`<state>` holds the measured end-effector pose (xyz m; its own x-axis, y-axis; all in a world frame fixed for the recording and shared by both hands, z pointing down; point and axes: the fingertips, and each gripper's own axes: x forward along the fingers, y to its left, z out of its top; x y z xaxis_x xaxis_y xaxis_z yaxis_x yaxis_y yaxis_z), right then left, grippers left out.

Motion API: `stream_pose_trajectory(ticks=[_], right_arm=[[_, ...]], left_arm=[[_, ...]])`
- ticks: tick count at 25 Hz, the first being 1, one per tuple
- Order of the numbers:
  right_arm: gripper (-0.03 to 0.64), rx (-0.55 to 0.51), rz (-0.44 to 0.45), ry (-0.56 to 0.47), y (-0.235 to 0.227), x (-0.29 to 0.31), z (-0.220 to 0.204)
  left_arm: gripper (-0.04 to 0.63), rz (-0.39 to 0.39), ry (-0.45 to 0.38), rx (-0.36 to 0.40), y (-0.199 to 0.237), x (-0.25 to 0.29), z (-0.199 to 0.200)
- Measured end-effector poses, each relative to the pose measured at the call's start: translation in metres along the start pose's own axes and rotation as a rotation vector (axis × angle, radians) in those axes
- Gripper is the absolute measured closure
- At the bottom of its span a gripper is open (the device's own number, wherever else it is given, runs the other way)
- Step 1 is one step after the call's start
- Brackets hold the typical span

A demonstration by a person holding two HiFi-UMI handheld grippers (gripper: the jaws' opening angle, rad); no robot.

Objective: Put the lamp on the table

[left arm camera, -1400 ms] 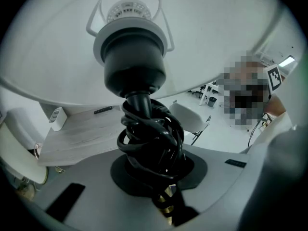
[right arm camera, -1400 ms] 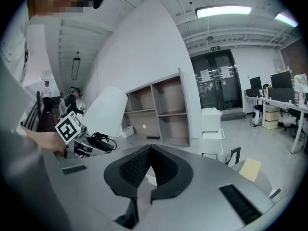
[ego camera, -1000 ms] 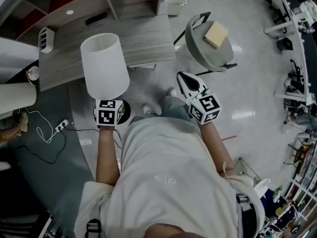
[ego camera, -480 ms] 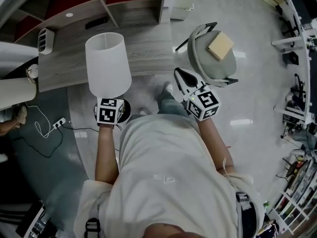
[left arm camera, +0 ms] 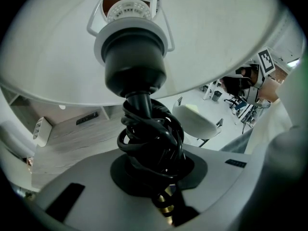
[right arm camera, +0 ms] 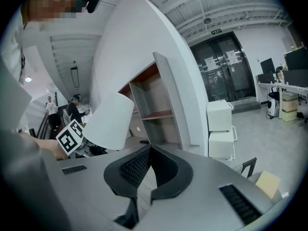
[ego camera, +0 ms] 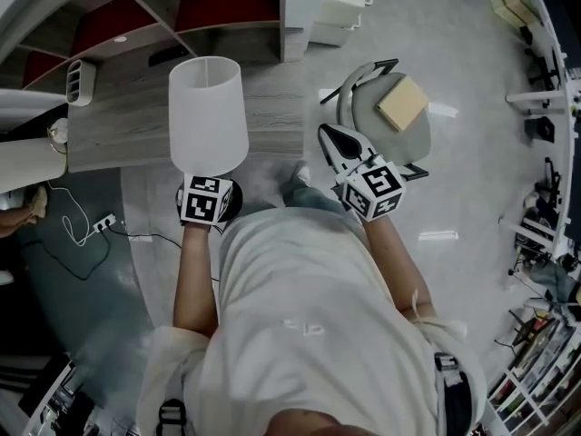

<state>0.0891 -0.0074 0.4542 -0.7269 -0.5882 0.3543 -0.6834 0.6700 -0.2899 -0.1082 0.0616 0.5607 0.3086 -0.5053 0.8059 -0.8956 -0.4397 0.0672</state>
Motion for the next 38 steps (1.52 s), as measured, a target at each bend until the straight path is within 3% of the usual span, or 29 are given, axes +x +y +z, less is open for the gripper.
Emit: stream_pose_trajectory(ticks=[8, 13, 24, 32, 38], right_arm=[[0.588, 0.031, -0.009, 0.005, -0.041, 0.002, 0.007], [0.588, 0.049, -0.053, 0.01, -0.049, 0.005, 0.008], [0.588, 0.091, -0.24, -0.032, -0.064, 0.02, 0.024], [0.588, 0.144, -0.423, -0.063, -0.074, -0.003, 0.02], [0.588, 0.184, -0.54, -0.072, -0.081, -0.027, 0.008]], left_arm=[[0.52, -0.041, -0.017, 0.055, -0.016, 0.029, 0.045], [0.52, -0.122, 0.0, 0.138, -0.019, 0.052, 0.054], [0.52, -0.312, 0.046, 0.374, -0.016, 0.105, 0.081], [0.52, -0.45, 0.046, 0.575, -0.029, 0.137, 0.1], [0.52, -0.535, 0.04, 0.652, -0.045, 0.162, 0.108]])
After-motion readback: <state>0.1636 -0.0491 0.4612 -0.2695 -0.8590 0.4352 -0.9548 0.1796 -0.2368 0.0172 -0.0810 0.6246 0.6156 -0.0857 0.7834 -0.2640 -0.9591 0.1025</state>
